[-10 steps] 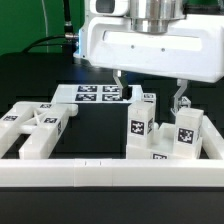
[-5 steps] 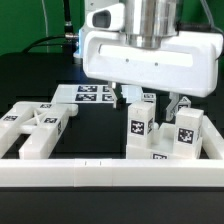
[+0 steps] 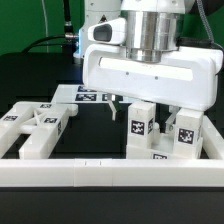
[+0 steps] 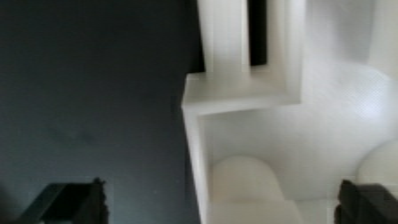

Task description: Assemble chair

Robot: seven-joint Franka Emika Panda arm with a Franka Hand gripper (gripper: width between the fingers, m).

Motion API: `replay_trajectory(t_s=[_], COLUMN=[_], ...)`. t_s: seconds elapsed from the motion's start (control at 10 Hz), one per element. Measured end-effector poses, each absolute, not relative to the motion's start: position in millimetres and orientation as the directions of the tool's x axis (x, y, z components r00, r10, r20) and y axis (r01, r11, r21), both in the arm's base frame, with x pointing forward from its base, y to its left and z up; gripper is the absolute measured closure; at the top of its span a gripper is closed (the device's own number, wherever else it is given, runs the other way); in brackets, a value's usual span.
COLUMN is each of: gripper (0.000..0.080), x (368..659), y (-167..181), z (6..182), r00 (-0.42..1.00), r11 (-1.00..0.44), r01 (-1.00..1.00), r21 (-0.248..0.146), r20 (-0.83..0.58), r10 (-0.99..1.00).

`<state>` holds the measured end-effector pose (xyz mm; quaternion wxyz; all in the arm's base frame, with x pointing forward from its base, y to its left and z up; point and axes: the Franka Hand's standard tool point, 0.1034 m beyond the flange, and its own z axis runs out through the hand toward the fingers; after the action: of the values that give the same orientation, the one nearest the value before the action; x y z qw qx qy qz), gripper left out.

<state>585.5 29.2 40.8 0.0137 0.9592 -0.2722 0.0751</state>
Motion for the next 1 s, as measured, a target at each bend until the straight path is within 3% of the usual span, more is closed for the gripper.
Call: replay_trajectory(t_s=[0.3,0.7,1.0], gripper=[0.0150,0.0150,0.0150], x=[588.7,589.0,587.2], y=[33.4,38.4,37.6], z=[41.2,64.8,62.7], r00=[0.841,0.867,0.880], r11=[-0.856,-0.885,-0.899], r01=[-0.517,-0.464,-0.438], r21=[-0.023,-0.041,-0.034], r20=[0.170,0.185,0.188], r10=[-0.513,-0.463,-0.436])
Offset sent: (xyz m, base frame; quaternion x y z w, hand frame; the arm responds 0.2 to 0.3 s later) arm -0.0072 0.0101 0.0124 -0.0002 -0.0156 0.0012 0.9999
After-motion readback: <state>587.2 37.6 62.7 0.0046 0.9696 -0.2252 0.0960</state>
